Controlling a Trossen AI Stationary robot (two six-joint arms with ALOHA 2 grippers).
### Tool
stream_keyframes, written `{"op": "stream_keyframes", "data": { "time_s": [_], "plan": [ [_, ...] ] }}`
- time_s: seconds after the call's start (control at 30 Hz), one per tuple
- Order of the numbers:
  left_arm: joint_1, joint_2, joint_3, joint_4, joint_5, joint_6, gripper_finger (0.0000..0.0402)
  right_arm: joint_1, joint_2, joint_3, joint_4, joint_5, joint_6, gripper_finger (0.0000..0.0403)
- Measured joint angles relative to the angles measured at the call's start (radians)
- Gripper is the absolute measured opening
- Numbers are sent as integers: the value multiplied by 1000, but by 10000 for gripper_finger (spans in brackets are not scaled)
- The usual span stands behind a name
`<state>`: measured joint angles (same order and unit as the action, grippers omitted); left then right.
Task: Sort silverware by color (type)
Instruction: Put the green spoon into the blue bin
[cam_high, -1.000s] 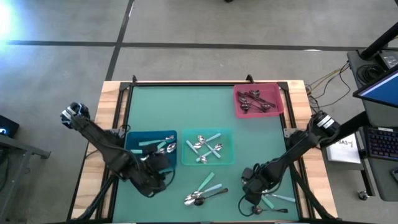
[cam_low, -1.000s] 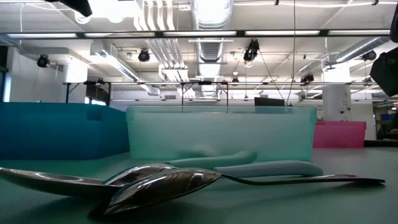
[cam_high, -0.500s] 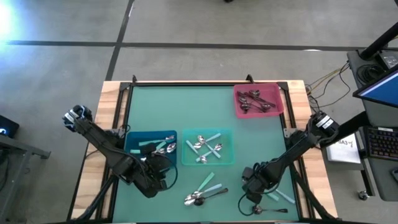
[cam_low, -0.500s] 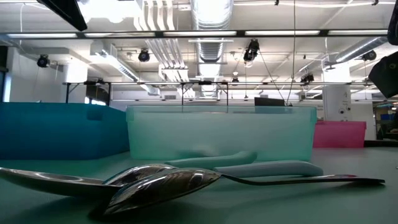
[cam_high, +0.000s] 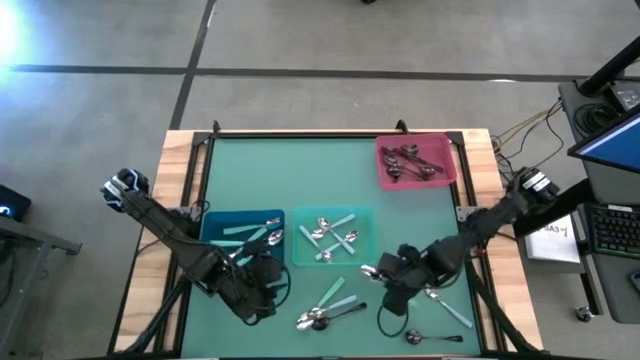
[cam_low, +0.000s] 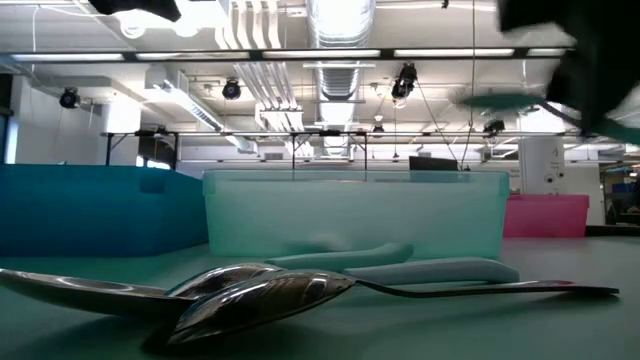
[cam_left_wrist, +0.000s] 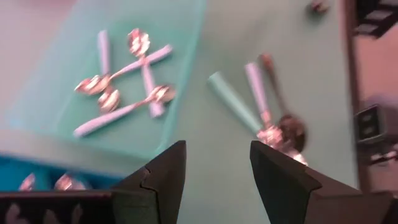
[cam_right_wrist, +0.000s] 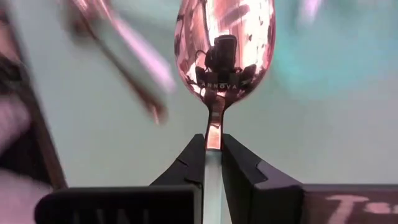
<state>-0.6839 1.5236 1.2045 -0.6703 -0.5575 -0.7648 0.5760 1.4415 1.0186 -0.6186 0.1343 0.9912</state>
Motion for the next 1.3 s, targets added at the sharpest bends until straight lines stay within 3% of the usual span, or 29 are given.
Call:
{"op": "stream_keyframes", "data": {
  "time_s": [0.13,0.4,0.53,0.73,1.13,1.3],
  "plan": [
    [21,12,-29,182,-13,100,164,-40,-34,77,108,127,-210,19],
    [91,82,-62,611,-64,410,164,-73,26,227,295,241,-633,19],
    [97,114,-56,666,-79,465,164,-70,63,290,319,290,-777,19],
    [92,127,-55,700,-234,470,164,-71,99,352,397,315,-939,19],
    [90,142,-55,820,-219,546,160,-77,122,366,475,310,-1056,19],
    [90,142,-55,833,-219,550,118,-77,122,366,479,310,-1057,19]
  ]
}}
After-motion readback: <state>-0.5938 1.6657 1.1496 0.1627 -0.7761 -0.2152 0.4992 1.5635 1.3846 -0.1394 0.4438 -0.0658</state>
